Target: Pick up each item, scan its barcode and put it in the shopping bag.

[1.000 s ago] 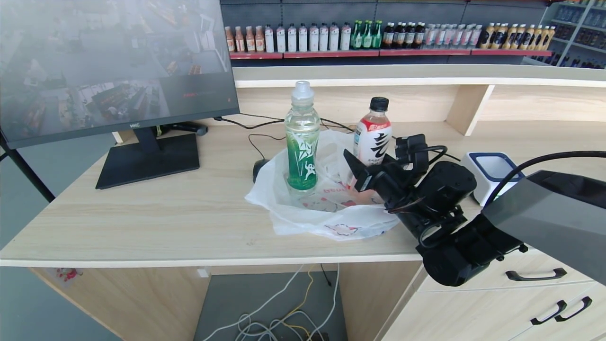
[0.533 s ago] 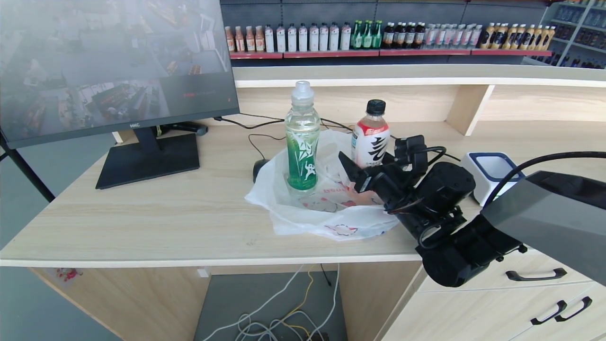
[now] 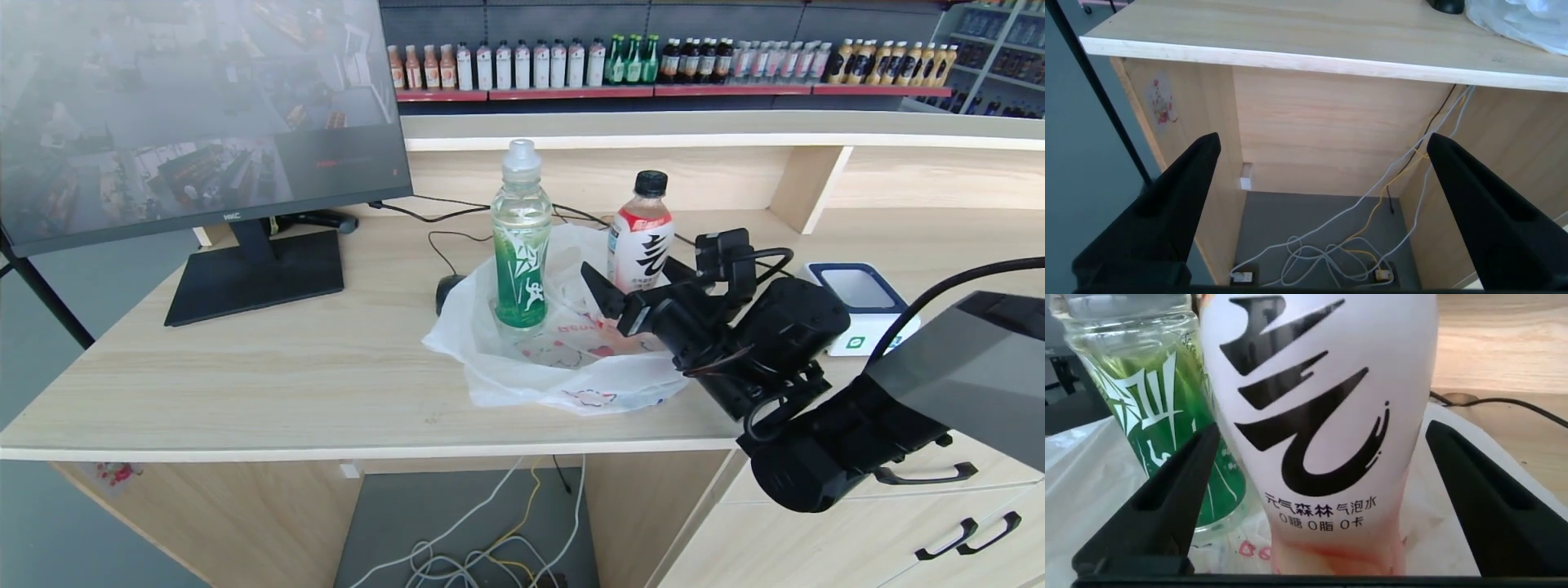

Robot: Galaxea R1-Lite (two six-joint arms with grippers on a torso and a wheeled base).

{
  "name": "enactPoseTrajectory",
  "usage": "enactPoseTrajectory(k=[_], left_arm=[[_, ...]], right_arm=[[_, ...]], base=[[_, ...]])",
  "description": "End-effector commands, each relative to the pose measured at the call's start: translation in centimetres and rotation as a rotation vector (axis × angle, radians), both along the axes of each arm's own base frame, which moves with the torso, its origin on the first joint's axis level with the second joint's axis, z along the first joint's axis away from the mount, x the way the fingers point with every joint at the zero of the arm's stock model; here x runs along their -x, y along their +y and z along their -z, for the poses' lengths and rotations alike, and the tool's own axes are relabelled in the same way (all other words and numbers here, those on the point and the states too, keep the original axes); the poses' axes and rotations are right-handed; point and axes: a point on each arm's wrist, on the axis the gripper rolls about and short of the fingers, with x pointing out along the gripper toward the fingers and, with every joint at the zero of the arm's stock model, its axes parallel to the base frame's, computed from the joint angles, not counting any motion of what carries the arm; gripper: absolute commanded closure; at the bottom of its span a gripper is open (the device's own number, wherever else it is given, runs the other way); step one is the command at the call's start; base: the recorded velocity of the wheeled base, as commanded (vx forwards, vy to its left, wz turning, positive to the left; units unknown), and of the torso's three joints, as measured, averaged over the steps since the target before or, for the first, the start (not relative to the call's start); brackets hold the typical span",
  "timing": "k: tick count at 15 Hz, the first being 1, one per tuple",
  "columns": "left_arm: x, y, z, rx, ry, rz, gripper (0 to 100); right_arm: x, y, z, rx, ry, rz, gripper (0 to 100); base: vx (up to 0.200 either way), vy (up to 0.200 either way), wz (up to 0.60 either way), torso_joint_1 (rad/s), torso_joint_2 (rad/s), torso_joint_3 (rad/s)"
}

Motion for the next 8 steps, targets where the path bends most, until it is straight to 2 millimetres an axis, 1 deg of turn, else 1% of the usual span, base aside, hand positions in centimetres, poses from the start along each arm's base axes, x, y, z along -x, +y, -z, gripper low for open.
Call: enactPoseTrajectory(k=[1,2,3,5,6,8], left_arm=[[0.0,0.0,0.0,0.001,0.001,0.000,0],[0.0,0.0,0.0,0.000,0.001,0.000,0],[0.0,0.0,0.0,0.001,0.000,-0.002,0],[0.0,0.0,0.0,0.000,0.001,0.000,0],[0.0,0.0,0.0,0.000,0.001,0.000,0],[0.0,0.0,0.0,0.000,0.001,0.001,0]], right_arm=[[2.1,0.0,-1.8,-0.011,-0.025,-0.027,0],[2.6,-0.3,-2.0,-0.011,-0.024,-0.027,0],[4.0,-0.6,-2.6,-0.010,-0.022,-0.038,0],[5.9,-1.3,-3.5,-0.014,-0.027,-0.048,0],[6.8,-1.7,-3.7,-0.011,-0.022,-0.050,0],[8.7,-2.0,-4.0,-0.007,-0.017,-0.076,0]], base=[[0.000,0.000,0.00,0.000,0.00,0.000],[0.000,0.000,0.00,0.000,0.00,0.000],[0.000,0.000,0.00,0.000,0.00,0.000],[0.000,0.000,0.00,0.000,0.00,0.000],[0.000,0.000,0.00,0.000,0.00,0.000],[0.000,0.000,0.00,0.000,0.00,0.000]])
